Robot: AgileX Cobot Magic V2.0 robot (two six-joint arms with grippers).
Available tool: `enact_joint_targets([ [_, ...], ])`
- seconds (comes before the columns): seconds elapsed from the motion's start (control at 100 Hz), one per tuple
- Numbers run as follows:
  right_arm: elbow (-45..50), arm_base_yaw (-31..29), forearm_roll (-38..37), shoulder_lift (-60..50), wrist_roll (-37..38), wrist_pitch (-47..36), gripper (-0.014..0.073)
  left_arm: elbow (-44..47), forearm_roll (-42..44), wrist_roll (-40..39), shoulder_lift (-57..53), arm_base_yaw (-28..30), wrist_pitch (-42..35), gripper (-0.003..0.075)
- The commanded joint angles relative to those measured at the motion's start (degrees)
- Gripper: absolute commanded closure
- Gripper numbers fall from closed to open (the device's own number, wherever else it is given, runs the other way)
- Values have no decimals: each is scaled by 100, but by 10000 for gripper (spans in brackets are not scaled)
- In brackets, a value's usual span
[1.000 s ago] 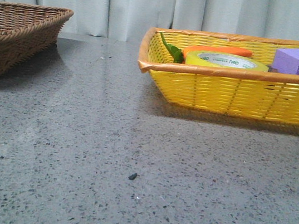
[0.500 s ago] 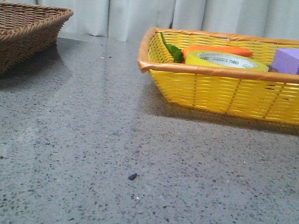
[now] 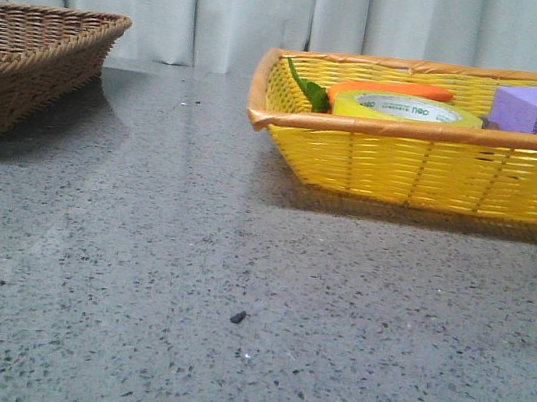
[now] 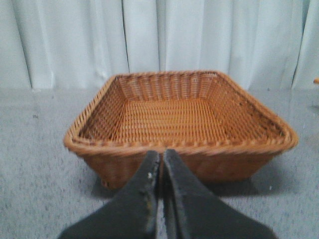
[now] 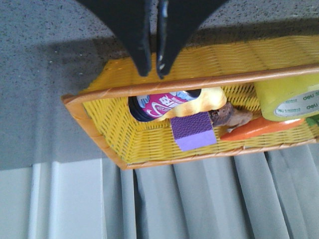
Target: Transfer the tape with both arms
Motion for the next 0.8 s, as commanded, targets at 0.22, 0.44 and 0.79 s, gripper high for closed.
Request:
enact_joint_targets([
  [0.22, -1586, 277, 3, 1460, -34, 557, 650, -1168, -56, -54, 1181, 12, -369, 741],
  [0.44, -3015, 638, 40, 2732, -34, 1748, 650, -1761, -56, -54, 1911, 12, -369, 741],
  [0.79, -5257, 2295, 40, 5177, -146, 3158, 649, -2018, -56, -54, 2385, 12, -541, 741],
])
